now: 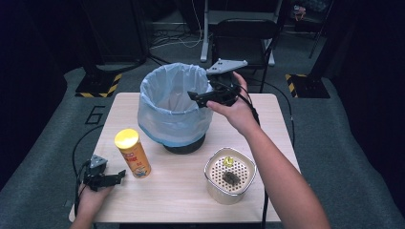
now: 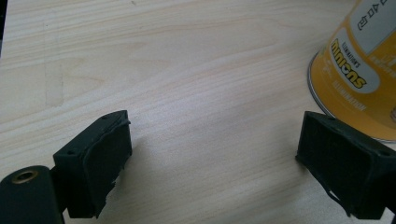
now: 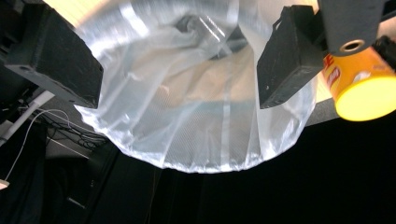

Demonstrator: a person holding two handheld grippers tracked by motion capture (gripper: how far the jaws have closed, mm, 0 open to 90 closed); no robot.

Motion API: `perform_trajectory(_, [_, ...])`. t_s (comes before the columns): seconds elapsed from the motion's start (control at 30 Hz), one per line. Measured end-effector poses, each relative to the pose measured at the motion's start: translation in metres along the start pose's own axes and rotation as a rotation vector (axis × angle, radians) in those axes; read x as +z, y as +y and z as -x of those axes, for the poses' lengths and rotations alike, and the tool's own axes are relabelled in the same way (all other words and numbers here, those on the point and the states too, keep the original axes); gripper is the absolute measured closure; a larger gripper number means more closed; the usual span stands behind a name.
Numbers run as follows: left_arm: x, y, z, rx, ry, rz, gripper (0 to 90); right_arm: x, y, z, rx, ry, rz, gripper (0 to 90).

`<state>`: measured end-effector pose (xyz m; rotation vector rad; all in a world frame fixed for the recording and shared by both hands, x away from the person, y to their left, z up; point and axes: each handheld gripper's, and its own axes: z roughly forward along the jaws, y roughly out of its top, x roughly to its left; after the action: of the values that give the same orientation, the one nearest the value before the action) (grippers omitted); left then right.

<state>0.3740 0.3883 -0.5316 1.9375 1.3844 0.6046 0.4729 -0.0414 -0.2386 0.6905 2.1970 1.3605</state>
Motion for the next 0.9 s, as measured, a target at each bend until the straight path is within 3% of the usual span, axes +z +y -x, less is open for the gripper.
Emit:
perform_trajectory(0.23, [-0.002,0.001,-0.001,-0.037,-0.039,0.007,9.9,-0.026,-0.023,0.006,0.003,-0.022,0.000,14.3])
perform_trajectory(0.4, [-0.007,0.004,0.000,-0.040,-0.043,0.033,2.8,-0.045,-0.043,0.013,0.007,-0.052,0.001,14.2])
perform_trajectory(0.43, [-0.012,0.007,0.000,-0.051,-0.081,0.051,2.2,-0.048,-0.047,0.015,0.011,-0.062,0.003,14.2])
perform_trajectory(0.47, [-0.012,0.007,0.000,-0.051,-0.081,0.051,1.2,-0.048,-0.047,0.015,0.011,-0.062,0.003,14.2])
perform_trajectory(0.5, [-0.017,0.008,0.003,-0.033,-0.094,0.077,0.1,-0.056,-0.057,0.017,0.021,-0.086,-0.001,14.1])
perform_trajectory(0.6, [-0.022,0.011,0.006,-0.008,-0.101,0.096,0.1,-0.064,-0.069,0.021,0.033,-0.103,-0.006,14.1])
perform_trajectory(0.67, [-0.024,0.012,0.007,-0.019,-0.112,0.108,0.1,-0.067,-0.073,0.022,0.029,-0.113,-0.009,14.1])
perform_trajectory(0.9, [-0.037,0.018,0.011,0.002,-0.180,0.134,0.1,-0.085,-0.104,0.027,0.049,-0.152,-0.032,14.0])
